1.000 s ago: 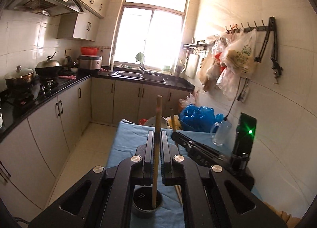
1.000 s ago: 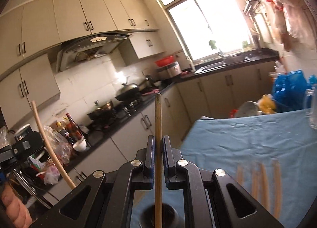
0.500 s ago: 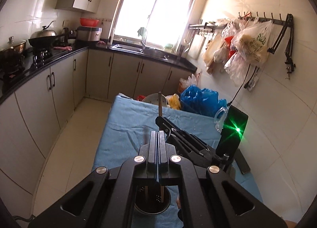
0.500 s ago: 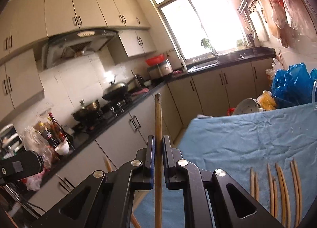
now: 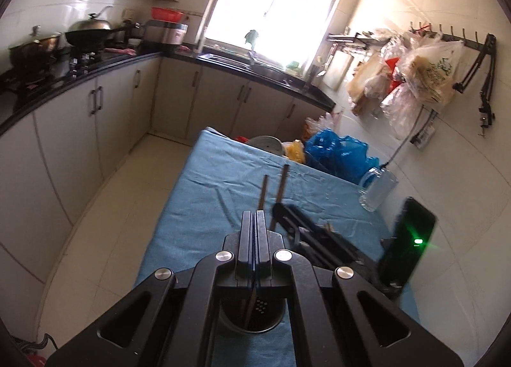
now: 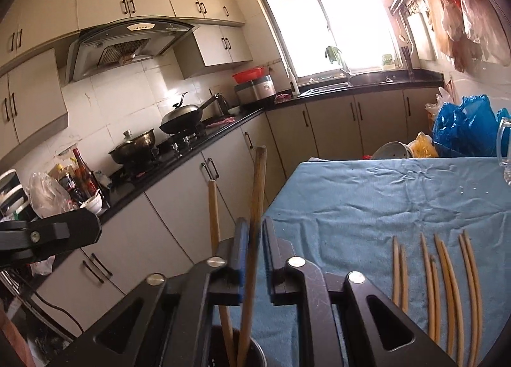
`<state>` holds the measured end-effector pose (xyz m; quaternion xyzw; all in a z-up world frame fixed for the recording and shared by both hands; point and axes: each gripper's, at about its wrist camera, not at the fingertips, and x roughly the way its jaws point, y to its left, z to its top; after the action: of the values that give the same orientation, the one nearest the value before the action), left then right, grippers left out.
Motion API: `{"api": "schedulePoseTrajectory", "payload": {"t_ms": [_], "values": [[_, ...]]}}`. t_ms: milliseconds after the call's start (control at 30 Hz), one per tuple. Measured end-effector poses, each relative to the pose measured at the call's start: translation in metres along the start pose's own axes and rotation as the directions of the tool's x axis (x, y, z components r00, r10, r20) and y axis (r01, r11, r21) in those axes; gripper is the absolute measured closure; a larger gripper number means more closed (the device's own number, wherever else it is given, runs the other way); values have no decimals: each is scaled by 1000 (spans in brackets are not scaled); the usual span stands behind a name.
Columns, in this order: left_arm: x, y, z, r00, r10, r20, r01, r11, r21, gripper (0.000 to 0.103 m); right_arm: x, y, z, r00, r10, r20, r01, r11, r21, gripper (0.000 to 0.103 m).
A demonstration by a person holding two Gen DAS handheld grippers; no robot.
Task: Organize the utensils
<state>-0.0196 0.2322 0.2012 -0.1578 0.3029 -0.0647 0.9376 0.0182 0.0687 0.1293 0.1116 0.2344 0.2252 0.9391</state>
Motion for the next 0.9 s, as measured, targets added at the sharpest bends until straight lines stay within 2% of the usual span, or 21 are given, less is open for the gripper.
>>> {"api": "schedulePoseTrajectory", "payload": {"t_ms": [33, 67, 200, 267, 300, 400, 500, 600, 733, 800, 900], "values": [[-3, 1, -2, 1000, 9, 5, -9, 1000, 0, 103, -3, -1, 0, 1000, -4, 4, 4, 1000, -1, 66], [-6, -1, -4, 1000, 14, 8, -14, 1000, -1, 103, -11, -4, 0, 1000, -15, 13, 15, 1000, -3, 63], [-13, -11, -13, 1000, -2, 2, 2, 1000, 0, 102, -44, -21, 3, 998, -55, 31, 56, 998, -12, 57], [-13, -22, -21, 1000, -16, -9, 17, 1000, 10, 100, -64, -40, 3, 995, -90, 37, 90, 996, -1, 50], [-12, -29, -26, 999, -27, -20, 28, 999, 18, 96, -75, -52, 3, 993, -111, 36, 111, 994, 9, 46], [-4, -54, -43, 996, -72, -59, 74, 997, 36, 86, -102, -98, -4, 979, -205, 5, 204, 978, 47, 44], [15, -82, -64, 988, -106, -115, 114, 991, 63, 86, -122, -148, -18, 951, -303, -59, 307, 947, 97, 44], [41, -108, -86, 975, -124, -184, 140, 988, 73, 86, -134, -188, -37, 934, -330, -135, 348, 926, 147, 44], [82, -136, -116, 969, -60, -240, 92, 988, 124, 86, -135, -213, -57, 924, -318, -214, 355, 920, 166, 44], [103, -143, -129, 966, 10, -258, 36, 985, 170, 87, -131, -219, -66, 925, -285, -250, 330, 930, 160, 44], [129, -145, -142, 960, 123, -250, -62, 969, 239, 93, -124, -221, -78, 924, -243, -296, 290, 949, 126, 52]]}}
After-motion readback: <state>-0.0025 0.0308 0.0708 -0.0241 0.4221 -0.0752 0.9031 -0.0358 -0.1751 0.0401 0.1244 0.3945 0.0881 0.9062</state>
